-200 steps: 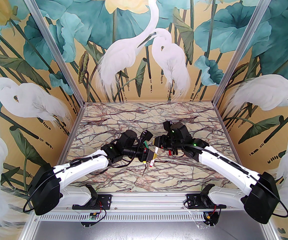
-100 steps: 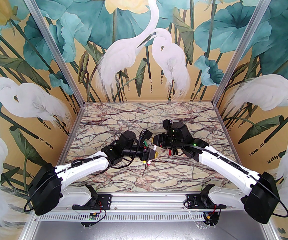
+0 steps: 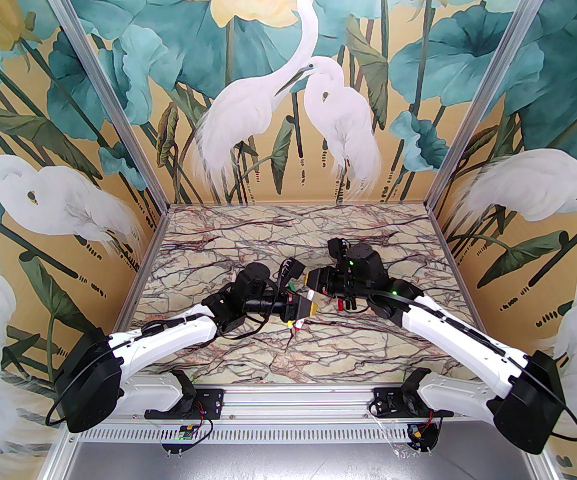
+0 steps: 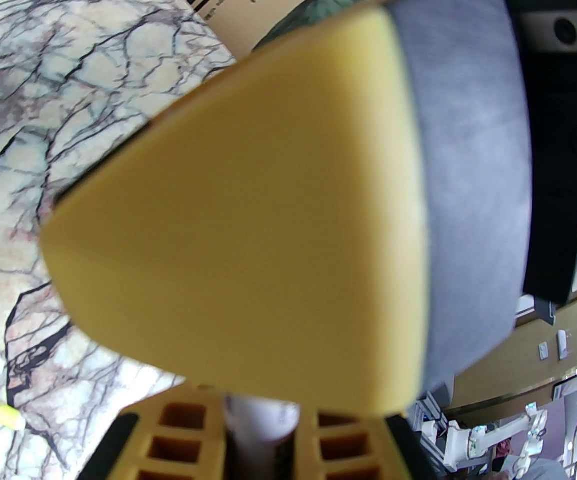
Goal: Open the pen caps
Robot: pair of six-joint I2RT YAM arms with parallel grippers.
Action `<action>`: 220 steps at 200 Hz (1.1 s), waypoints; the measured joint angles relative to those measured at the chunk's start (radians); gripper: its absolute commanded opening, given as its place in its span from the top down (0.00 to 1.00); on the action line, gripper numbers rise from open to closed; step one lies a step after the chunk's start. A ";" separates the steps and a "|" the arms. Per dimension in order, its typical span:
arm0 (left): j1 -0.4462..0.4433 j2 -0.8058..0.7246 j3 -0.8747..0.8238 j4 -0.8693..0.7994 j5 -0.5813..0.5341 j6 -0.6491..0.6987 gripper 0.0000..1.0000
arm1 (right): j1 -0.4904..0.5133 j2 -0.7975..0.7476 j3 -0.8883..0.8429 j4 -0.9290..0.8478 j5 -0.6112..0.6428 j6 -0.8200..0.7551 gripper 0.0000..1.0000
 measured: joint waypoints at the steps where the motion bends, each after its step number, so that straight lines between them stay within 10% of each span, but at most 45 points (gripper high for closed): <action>1: 0.000 0.000 0.000 0.001 0.000 0.000 0.95 | 0.000 -0.001 0.000 0.000 0.000 0.000 0.82; 118: 0.010 -0.001 0.024 0.137 0.121 -0.068 0.96 | -0.096 -0.066 -0.003 0.095 -0.225 -0.079 0.82; 220: -0.031 0.055 0.148 -0.058 0.023 0.063 0.96 | -0.103 -0.085 0.060 -0.085 -0.066 -0.076 0.83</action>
